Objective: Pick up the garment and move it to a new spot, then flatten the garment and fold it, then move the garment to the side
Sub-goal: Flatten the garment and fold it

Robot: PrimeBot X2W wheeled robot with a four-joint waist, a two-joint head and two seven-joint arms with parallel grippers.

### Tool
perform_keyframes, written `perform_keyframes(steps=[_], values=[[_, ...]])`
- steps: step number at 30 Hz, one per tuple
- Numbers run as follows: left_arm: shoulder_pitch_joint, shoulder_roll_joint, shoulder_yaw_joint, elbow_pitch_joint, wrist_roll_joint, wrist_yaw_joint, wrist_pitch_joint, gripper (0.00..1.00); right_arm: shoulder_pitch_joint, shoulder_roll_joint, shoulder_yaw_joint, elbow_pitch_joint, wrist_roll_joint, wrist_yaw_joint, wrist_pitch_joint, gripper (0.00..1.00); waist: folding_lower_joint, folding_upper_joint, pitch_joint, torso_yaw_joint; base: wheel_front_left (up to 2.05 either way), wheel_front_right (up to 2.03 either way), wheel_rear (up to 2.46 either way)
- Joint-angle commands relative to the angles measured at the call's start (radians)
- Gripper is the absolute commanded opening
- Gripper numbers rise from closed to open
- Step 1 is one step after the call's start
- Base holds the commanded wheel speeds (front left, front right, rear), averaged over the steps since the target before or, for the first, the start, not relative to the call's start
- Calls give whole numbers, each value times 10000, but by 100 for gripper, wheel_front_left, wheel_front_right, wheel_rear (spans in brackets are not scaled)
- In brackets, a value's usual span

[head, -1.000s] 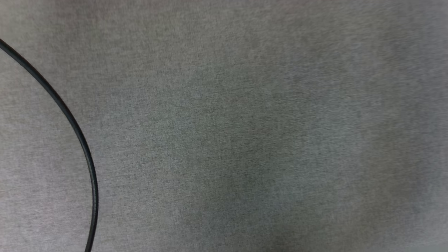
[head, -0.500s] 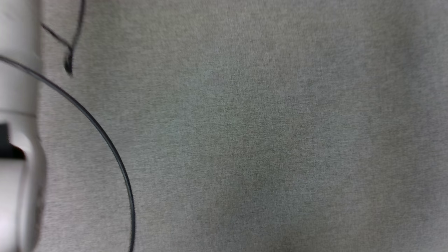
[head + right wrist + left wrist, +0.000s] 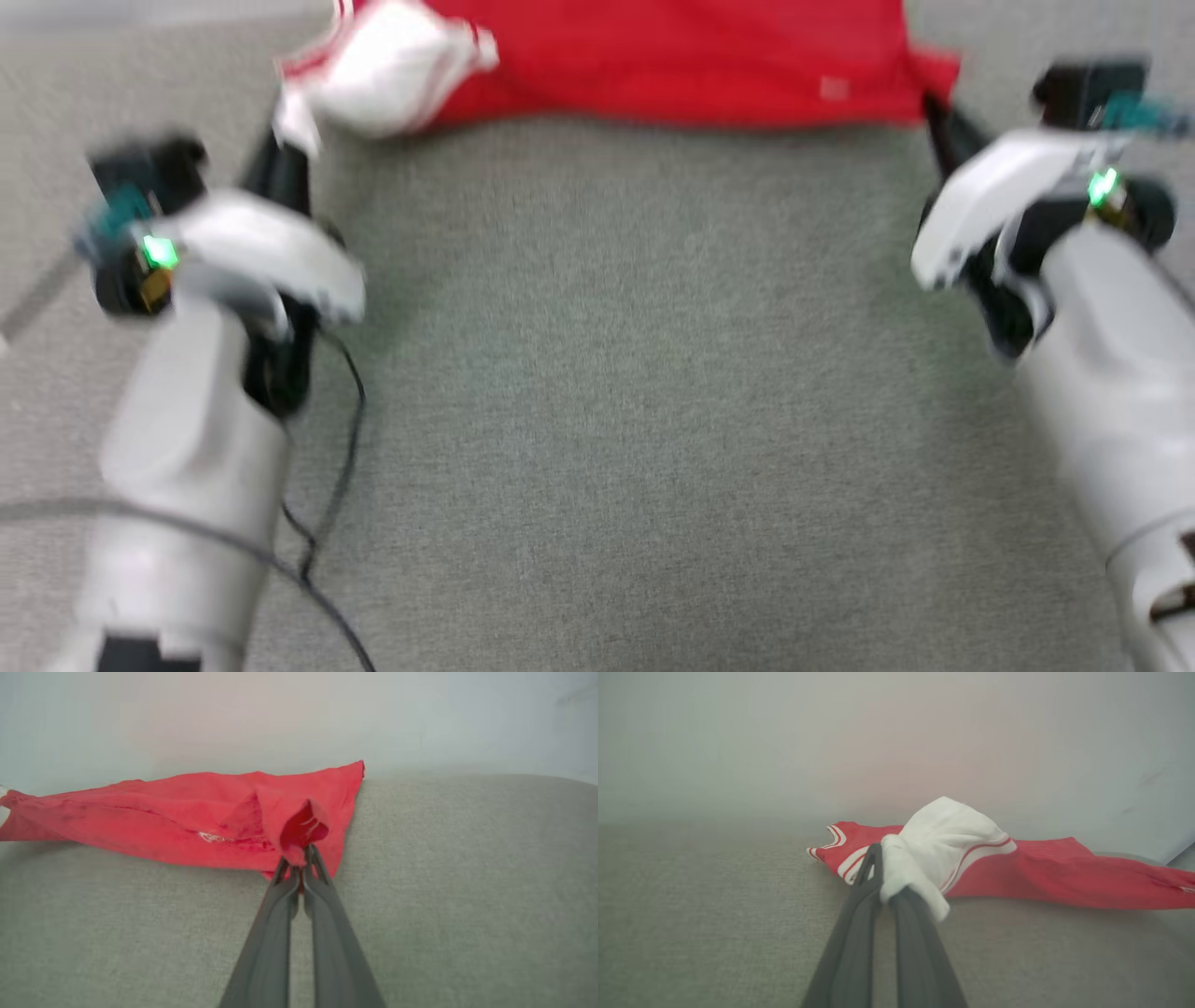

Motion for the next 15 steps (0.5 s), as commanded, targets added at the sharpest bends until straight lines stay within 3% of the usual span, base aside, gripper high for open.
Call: perform_keyframes(steps=[1, 9, 15], values=[[795, -67, 150, -278, 104, 76, -67, 0, 608, -92, 227, -119, 191, -5, -83, 0, 1, 0, -820, 0, 0, 0, 0], [4172, -276, 703, -1622, 398, 31, -58, 0, 3180, -601, 1273, -831, 927, -5, -170, 0, 1, 0, -2186, -9, 0, 0, 0], [7218, -340, 1177, -3354, 406, 642, -20, 0, 5531, -1047, 1646, -1869, 1562, -5, -336, 0, 1, 0, -3110, -69, 0, 0, 0]])
